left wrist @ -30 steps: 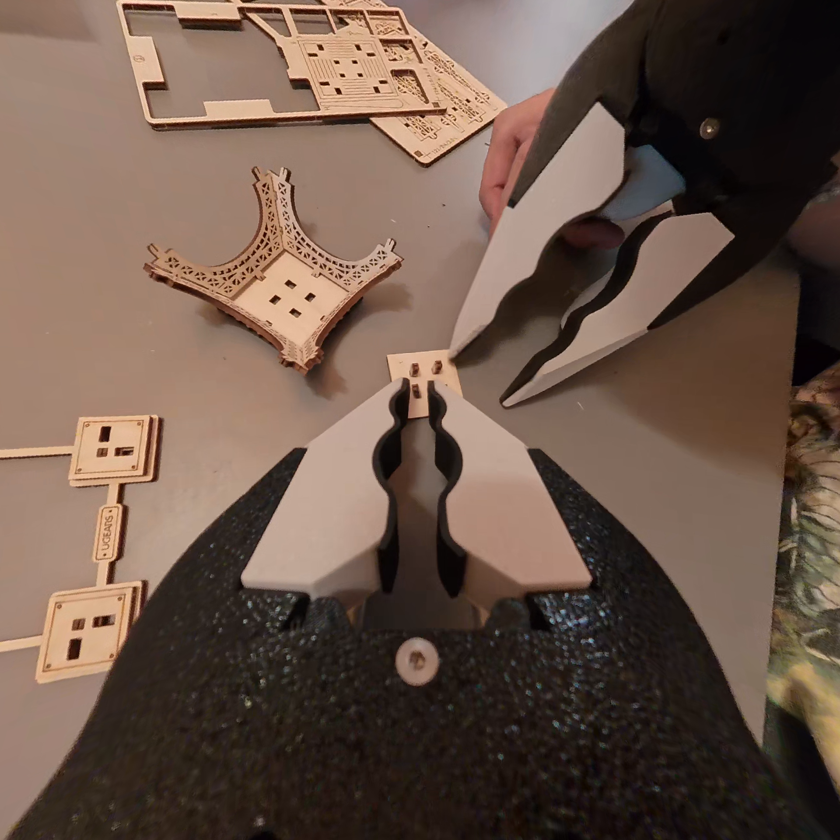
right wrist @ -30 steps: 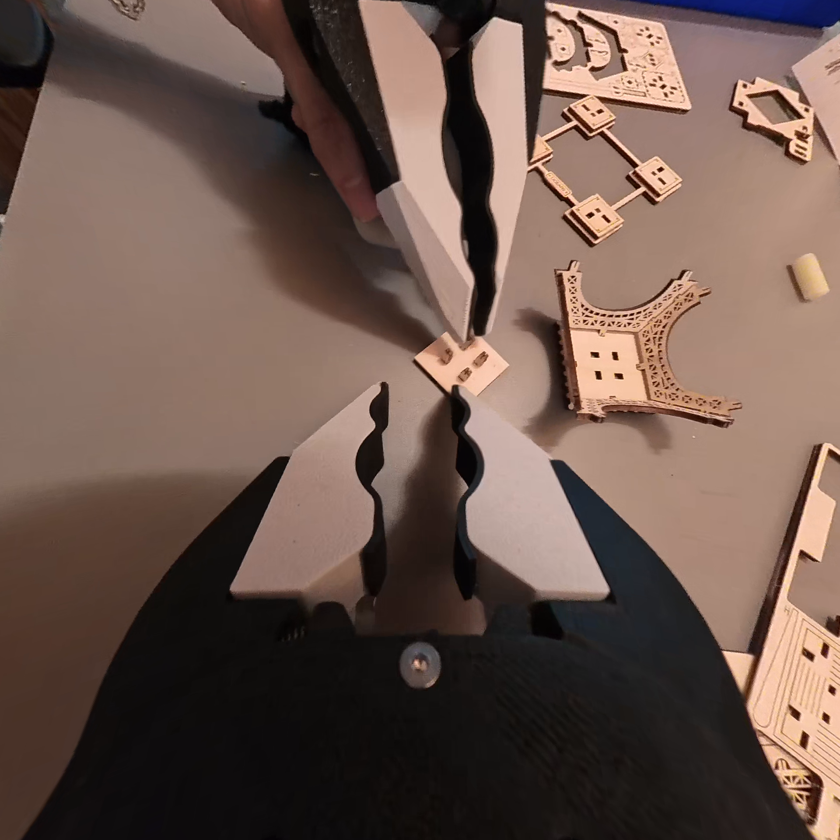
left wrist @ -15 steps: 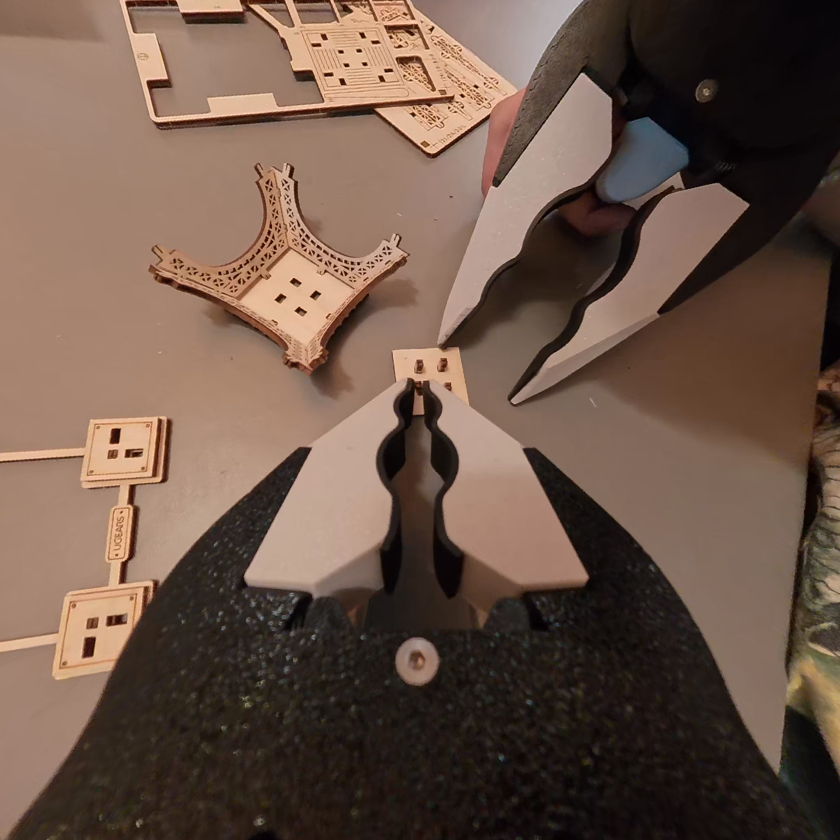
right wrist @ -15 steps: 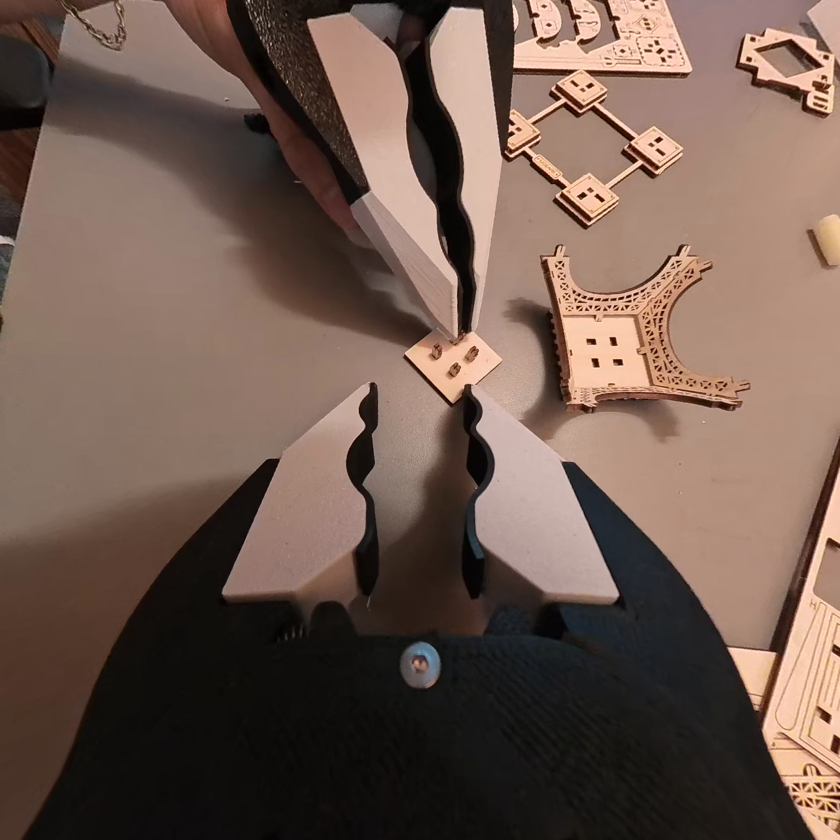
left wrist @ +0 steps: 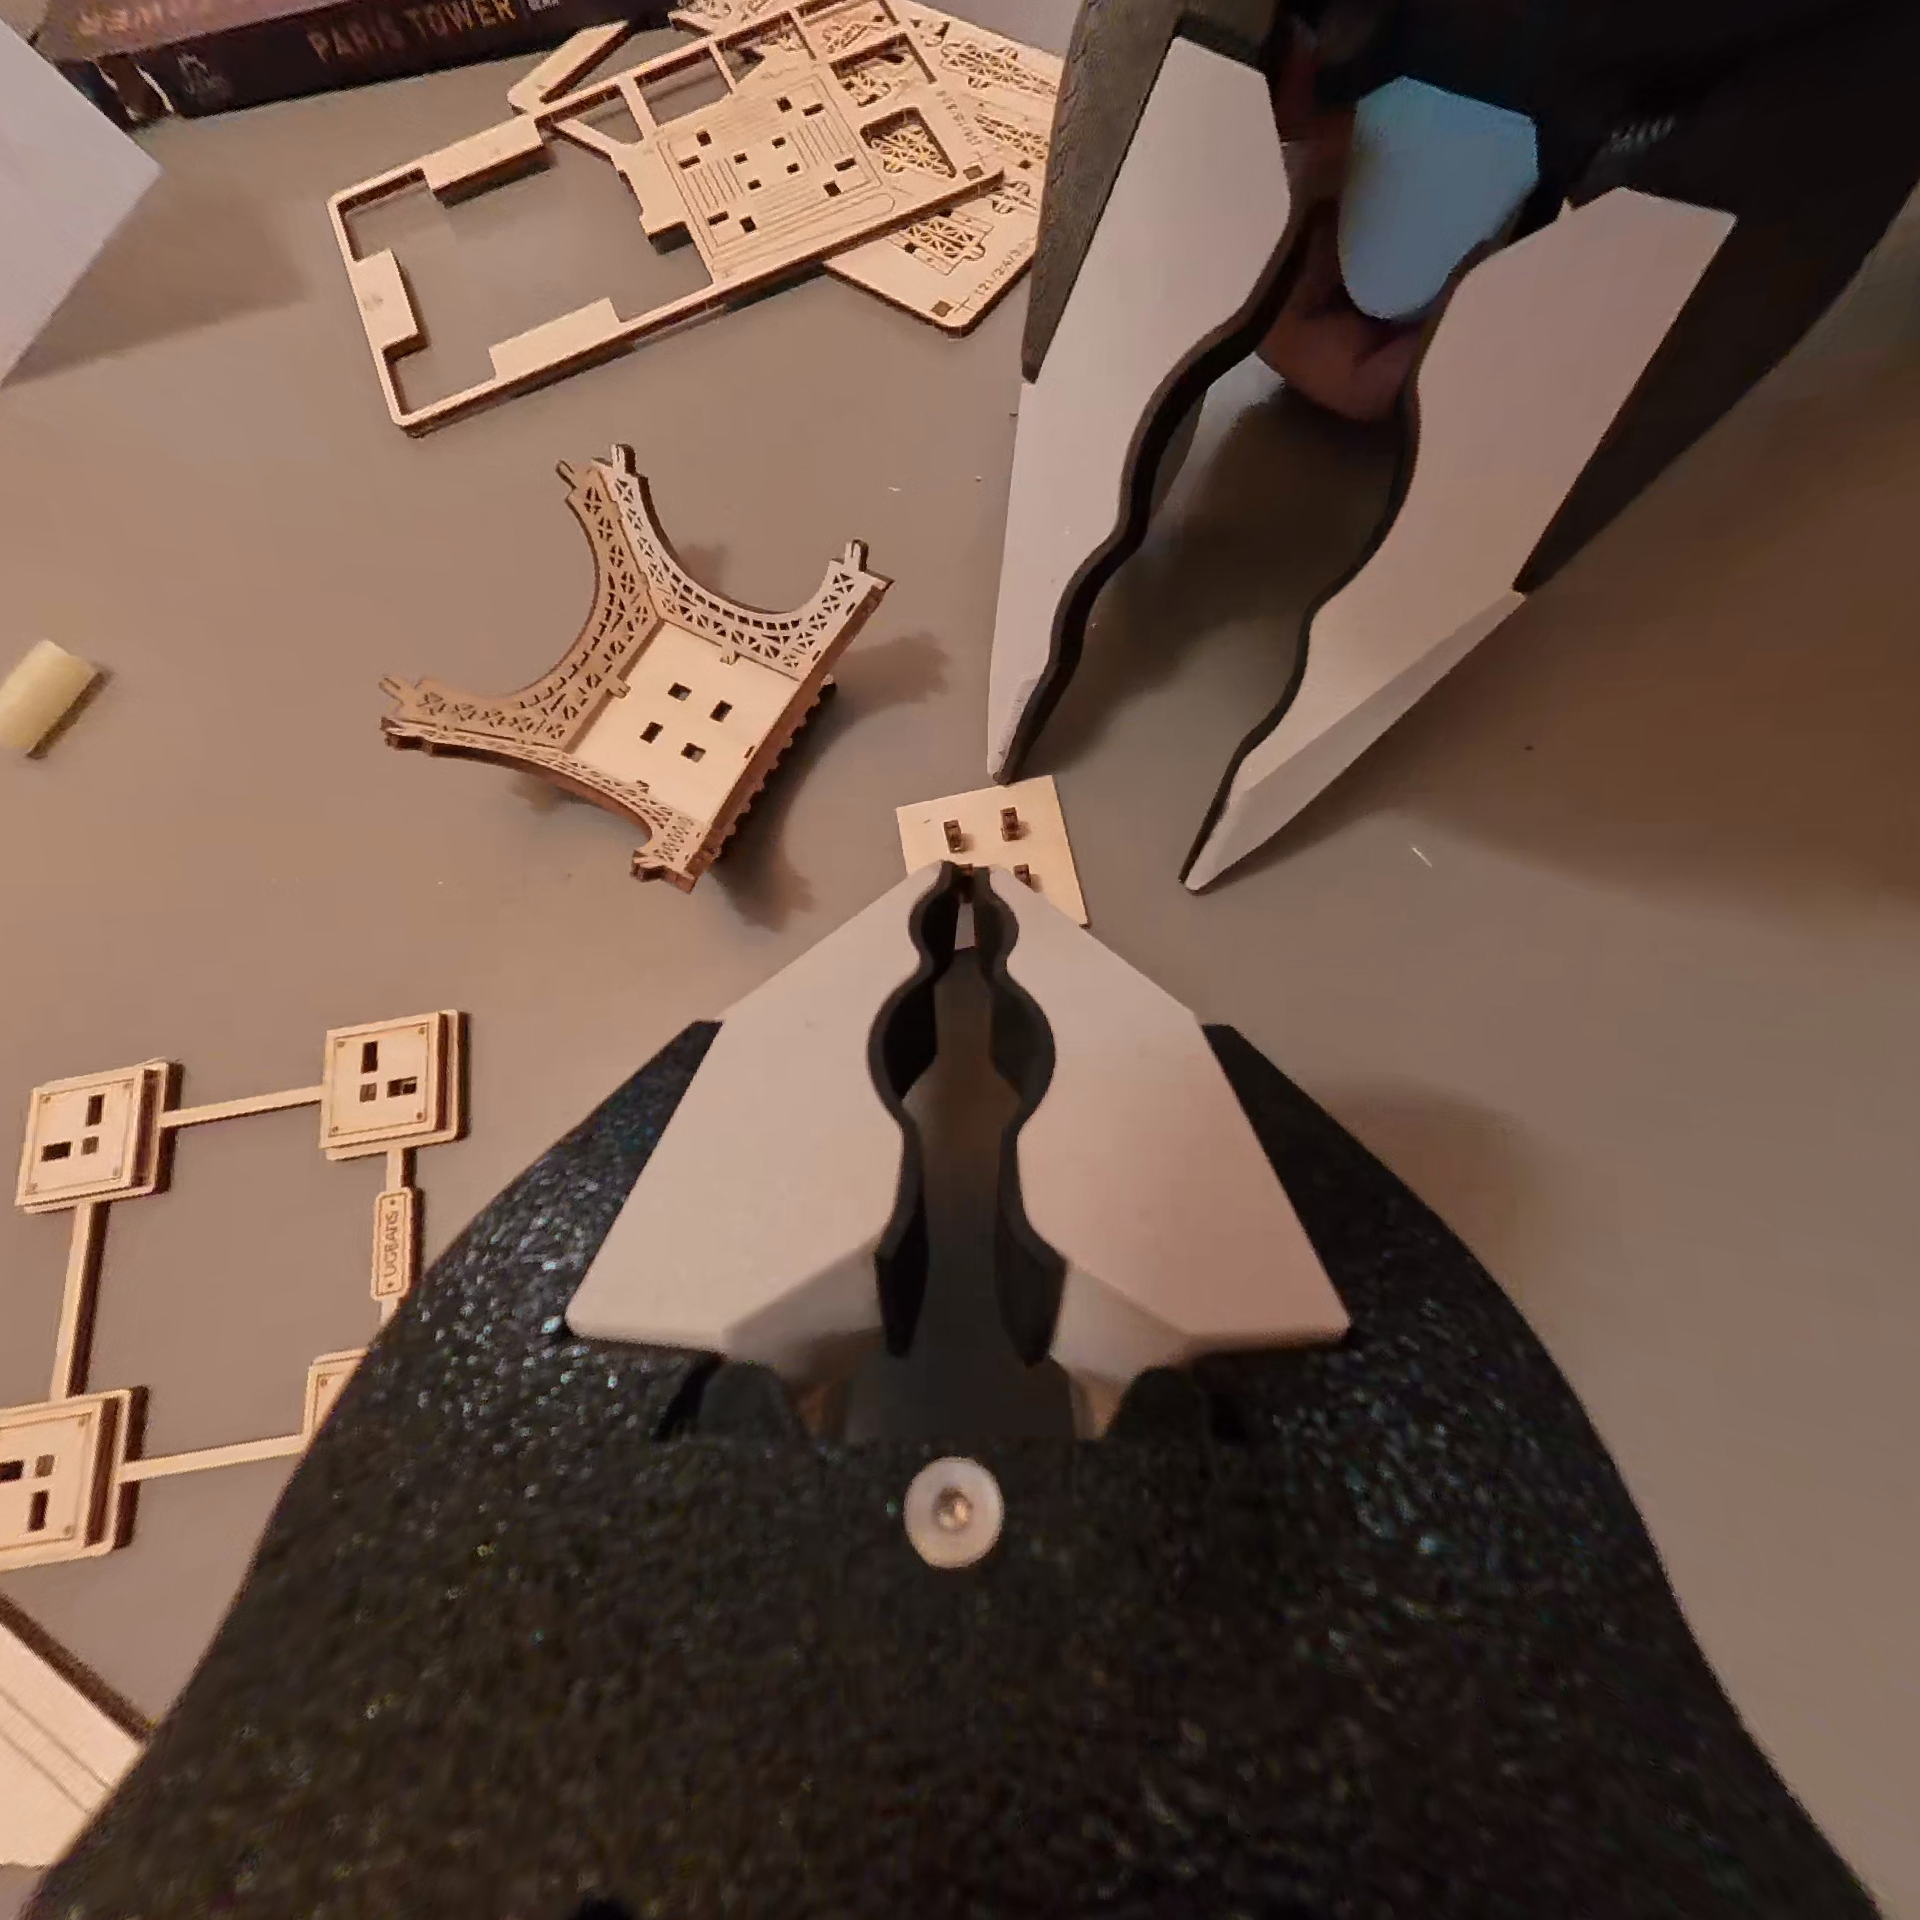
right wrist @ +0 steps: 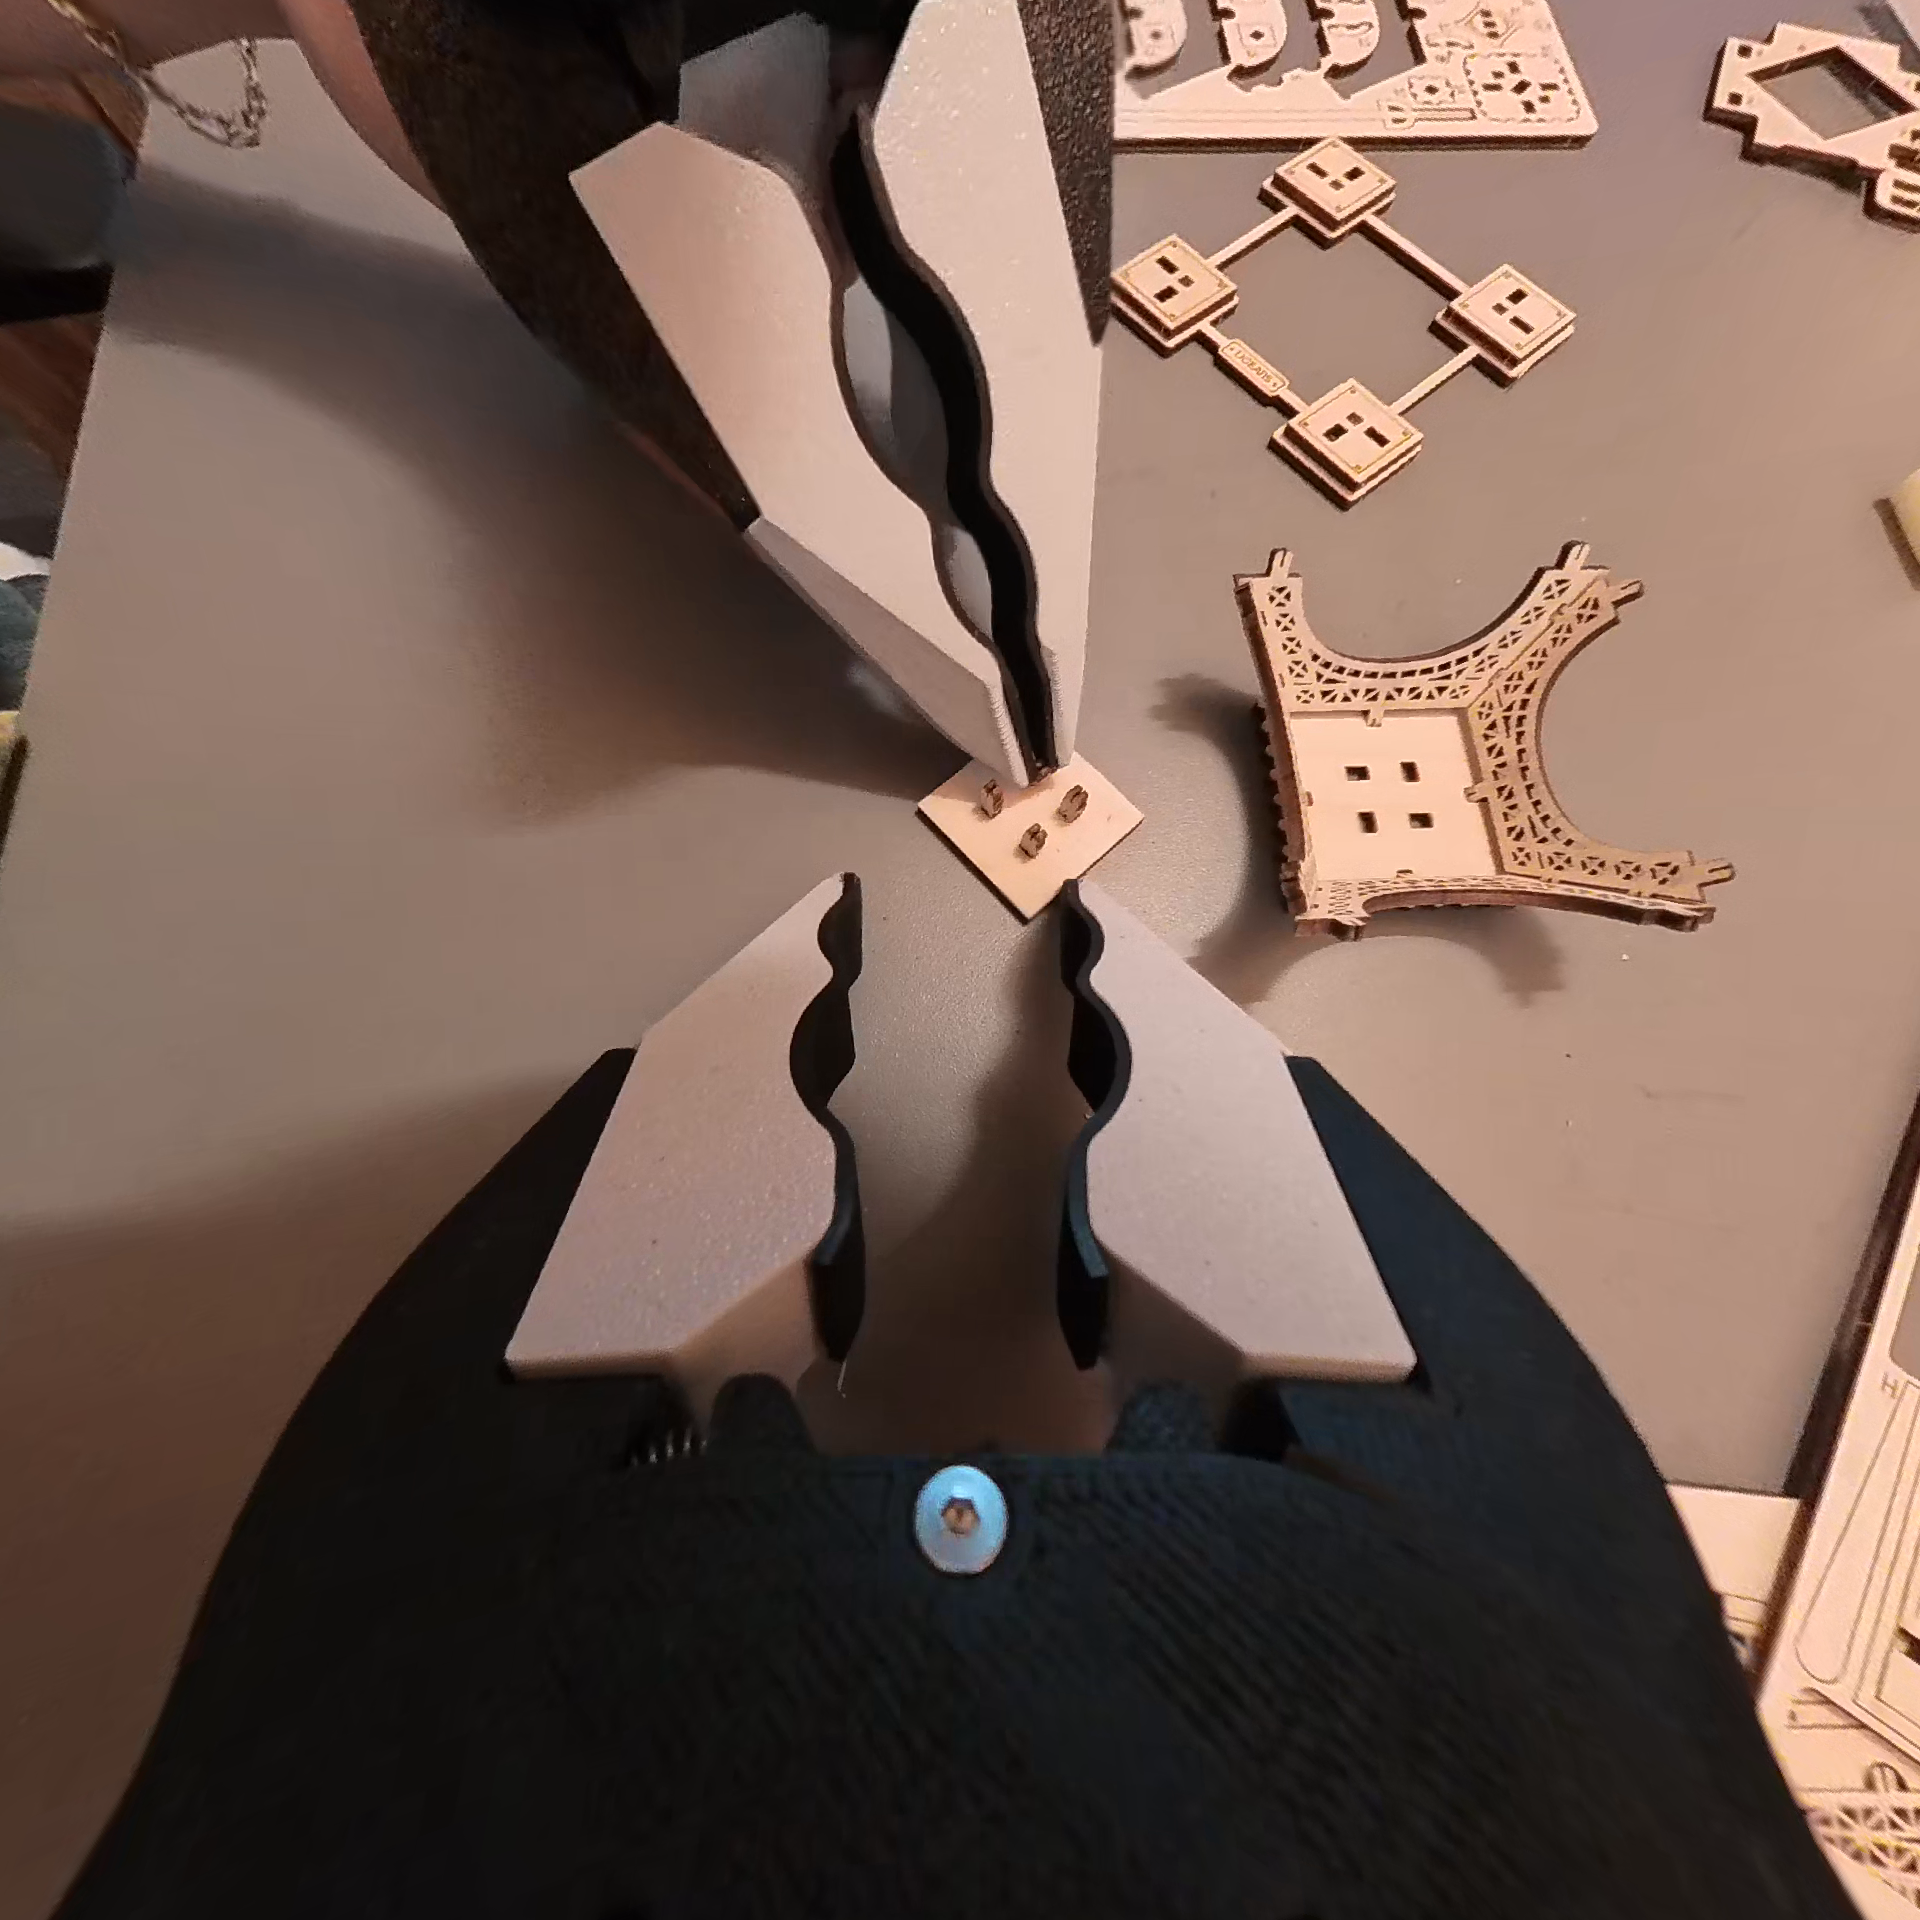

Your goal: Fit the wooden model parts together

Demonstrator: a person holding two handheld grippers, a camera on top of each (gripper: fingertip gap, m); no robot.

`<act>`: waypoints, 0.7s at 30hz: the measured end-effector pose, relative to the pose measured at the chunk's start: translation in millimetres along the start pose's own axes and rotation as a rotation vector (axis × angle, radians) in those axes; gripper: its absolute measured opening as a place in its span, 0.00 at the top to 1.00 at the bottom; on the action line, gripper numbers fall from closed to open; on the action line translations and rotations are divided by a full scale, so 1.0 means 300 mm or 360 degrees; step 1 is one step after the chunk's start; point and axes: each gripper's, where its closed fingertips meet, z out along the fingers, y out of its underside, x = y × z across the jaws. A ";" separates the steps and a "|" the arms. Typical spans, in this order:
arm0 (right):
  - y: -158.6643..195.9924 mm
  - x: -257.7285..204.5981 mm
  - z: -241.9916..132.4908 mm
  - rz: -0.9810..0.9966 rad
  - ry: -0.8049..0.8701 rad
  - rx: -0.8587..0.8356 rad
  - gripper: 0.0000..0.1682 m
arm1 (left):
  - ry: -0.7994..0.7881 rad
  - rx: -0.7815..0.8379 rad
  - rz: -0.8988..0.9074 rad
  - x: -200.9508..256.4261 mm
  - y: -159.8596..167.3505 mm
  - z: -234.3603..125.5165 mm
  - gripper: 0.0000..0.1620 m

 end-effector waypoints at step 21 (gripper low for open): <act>-0.019 -0.033 -0.007 -0.0426 -0.0035 0.0077 0.76 | 0.0034 0.0004 -0.0005 0.002 0.007 -0.006 1.00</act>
